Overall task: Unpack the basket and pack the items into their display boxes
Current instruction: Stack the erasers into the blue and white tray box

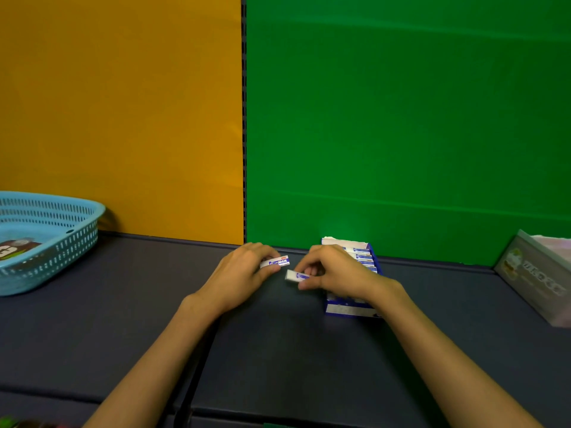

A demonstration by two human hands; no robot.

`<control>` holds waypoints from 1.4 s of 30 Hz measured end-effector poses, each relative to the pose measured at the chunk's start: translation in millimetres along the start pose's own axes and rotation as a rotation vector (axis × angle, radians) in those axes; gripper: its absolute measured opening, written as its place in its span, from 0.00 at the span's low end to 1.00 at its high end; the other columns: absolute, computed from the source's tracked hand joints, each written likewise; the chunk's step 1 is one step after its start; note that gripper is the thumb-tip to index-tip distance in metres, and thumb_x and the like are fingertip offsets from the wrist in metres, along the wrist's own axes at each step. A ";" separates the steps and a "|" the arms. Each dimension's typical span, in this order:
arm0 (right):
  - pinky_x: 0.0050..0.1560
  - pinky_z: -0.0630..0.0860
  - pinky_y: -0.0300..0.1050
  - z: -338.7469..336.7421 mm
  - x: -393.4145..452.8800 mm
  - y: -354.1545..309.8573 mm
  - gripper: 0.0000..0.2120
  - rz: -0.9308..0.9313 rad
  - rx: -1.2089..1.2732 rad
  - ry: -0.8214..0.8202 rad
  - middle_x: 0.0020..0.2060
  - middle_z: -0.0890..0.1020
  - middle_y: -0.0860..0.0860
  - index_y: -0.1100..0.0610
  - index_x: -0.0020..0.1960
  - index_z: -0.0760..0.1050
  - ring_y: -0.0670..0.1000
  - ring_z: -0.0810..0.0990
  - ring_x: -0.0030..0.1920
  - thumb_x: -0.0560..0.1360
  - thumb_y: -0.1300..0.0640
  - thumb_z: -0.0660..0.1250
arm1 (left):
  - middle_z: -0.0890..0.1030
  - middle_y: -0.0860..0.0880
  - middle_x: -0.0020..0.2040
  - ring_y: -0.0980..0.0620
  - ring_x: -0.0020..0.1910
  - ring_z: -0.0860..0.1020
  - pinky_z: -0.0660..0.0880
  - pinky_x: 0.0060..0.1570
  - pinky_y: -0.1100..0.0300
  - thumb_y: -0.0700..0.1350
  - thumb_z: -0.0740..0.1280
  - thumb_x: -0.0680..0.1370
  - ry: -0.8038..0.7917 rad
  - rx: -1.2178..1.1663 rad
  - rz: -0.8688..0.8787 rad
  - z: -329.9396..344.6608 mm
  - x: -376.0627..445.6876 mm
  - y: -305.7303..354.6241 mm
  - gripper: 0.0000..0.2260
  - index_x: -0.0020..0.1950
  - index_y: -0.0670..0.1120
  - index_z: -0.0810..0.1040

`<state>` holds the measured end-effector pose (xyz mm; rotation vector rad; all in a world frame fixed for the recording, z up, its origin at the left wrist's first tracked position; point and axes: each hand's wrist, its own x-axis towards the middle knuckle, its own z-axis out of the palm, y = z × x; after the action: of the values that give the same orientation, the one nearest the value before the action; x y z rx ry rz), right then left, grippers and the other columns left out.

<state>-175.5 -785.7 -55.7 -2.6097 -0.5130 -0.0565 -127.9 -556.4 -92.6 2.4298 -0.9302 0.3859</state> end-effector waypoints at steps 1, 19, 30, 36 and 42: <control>0.45 0.75 0.37 -5.3 -3.9 3.0 0.11 -0.002 0.003 0.037 0.43 0.78 0.46 0.52 0.52 0.84 0.44 0.78 0.43 0.71 0.53 0.78 | 0.78 0.58 0.54 0.59 0.51 0.74 0.75 0.51 0.55 0.56 0.63 0.81 0.010 -0.011 0.014 -1.0 3.1 6.2 0.11 0.61 0.55 0.77; 0.37 0.74 0.32 -51.7 -77.1 61.6 0.12 0.250 -0.019 -0.002 0.37 0.84 0.45 0.52 0.48 0.85 0.40 0.80 0.36 0.66 0.54 0.82 | 0.78 0.52 0.62 0.53 0.59 0.73 0.70 0.59 0.57 0.54 0.66 0.80 -0.221 0.064 0.185 31.5 39.6 106.8 0.14 0.64 0.50 0.77; 0.38 0.72 0.29 -46.4 -76.6 72.9 0.12 0.247 -0.042 -0.067 0.43 0.84 0.46 0.53 0.51 0.85 0.40 0.78 0.37 0.69 0.57 0.80 | 0.79 0.51 0.57 0.53 0.54 0.75 0.73 0.53 0.58 0.51 0.71 0.78 -0.332 0.093 0.152 45.5 45.3 106.6 0.13 0.61 0.50 0.81; 0.37 0.72 0.30 -45.6 -74.6 75.0 0.11 0.225 -0.028 -0.074 0.37 0.83 0.44 0.50 0.47 0.85 0.38 0.79 0.35 0.68 0.60 0.80 | 0.81 0.50 0.54 0.53 0.50 0.77 0.76 0.51 0.55 0.48 0.74 0.76 -0.338 0.090 0.146 44.0 48.6 107.3 0.13 0.59 0.50 0.82; 0.38 0.74 0.30 -45.8 -75.9 74.7 0.11 0.198 -0.048 -0.078 0.42 0.84 0.46 0.52 0.51 0.85 0.43 0.81 0.41 0.69 0.59 0.79 | 0.83 0.49 0.56 0.60 0.45 0.73 0.71 0.47 0.66 0.46 0.74 0.76 -0.327 0.064 0.148 45.4 49.4 106.6 0.13 0.61 0.48 0.83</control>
<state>-216.3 -894.1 -58.2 -2.7044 -0.2803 0.0986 -161.2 -675.9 -71.5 2.5363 -1.2577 0.0688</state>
